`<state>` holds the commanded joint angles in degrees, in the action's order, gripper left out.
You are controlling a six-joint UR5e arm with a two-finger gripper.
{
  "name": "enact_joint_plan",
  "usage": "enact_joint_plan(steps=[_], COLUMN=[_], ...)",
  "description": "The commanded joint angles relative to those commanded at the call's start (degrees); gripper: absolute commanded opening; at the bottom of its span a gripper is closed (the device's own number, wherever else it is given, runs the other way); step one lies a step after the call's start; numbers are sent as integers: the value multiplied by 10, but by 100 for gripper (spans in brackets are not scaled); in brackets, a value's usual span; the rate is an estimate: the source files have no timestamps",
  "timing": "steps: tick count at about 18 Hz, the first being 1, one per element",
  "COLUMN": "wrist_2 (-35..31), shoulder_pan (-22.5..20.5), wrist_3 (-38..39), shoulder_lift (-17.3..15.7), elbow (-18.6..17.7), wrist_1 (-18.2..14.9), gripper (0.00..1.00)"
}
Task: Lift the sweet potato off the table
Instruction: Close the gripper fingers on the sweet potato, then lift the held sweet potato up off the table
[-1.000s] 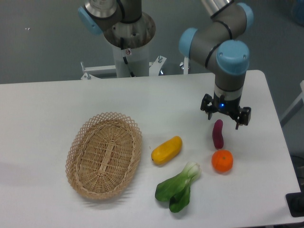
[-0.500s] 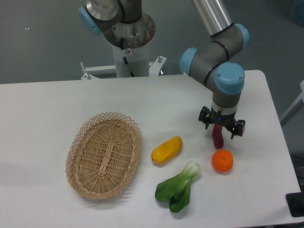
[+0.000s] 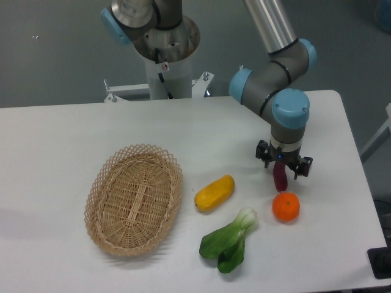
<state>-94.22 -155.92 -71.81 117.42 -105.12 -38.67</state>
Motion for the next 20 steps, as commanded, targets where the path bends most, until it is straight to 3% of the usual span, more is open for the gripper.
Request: enact_joint_plan(steps=[1, 6, 13, 20], wrist_2=[-1, 0, 1, 7], shoulder_pan=[1, 1, -1, 0], wrist_3=[0, 0, -3, -6], shoulder_lift=[0, -1, -14, -73], elbow=[1, 1, 8, 21], wrist_1=[0, 0, -2, -12], gripper=[37, 26, 20, 19])
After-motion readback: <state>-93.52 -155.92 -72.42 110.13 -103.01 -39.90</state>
